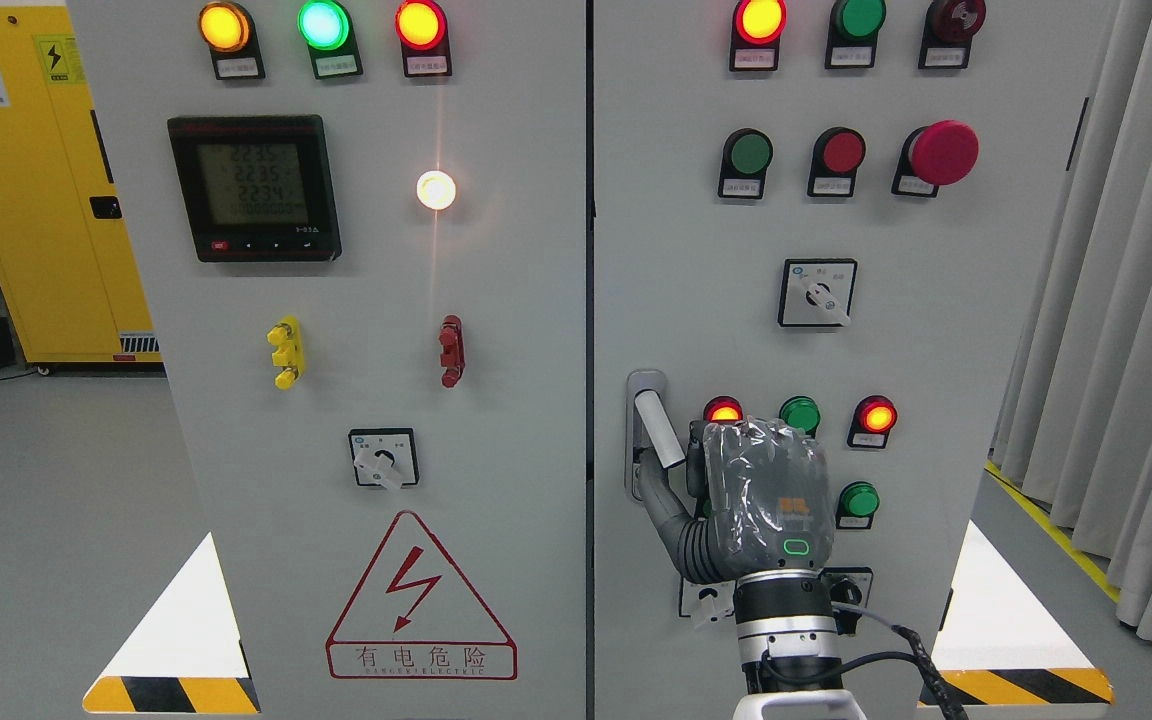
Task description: Release door handle
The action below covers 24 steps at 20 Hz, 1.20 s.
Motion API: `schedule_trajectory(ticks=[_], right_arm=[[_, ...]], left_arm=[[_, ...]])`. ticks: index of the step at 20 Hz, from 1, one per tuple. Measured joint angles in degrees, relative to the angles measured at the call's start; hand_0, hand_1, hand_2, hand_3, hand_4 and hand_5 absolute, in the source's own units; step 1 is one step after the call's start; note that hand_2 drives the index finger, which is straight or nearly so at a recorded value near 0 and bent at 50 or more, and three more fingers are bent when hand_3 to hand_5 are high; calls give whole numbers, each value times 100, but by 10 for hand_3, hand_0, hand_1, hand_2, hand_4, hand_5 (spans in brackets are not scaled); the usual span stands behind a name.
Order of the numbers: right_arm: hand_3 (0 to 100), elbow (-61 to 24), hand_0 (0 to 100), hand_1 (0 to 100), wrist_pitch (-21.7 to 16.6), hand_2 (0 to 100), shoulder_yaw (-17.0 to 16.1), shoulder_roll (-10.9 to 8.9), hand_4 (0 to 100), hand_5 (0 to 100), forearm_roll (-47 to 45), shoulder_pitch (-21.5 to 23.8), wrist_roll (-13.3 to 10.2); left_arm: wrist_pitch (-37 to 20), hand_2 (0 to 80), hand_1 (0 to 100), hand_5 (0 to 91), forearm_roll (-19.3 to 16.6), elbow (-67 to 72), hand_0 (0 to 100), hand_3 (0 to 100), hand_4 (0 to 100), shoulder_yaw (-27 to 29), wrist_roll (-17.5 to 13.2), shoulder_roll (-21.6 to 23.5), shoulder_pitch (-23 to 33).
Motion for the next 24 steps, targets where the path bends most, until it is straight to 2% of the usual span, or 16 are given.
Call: schedule_trajectory(ticks=[24], right_arm=[[1000, -47, 634, 504, -15, 900, -87, -30, 993, 1000, -7, 9, -83]], left_arm=[[0, 0, 556, 0, 0, 0, 120, 0, 0, 0, 0, 0, 0]])
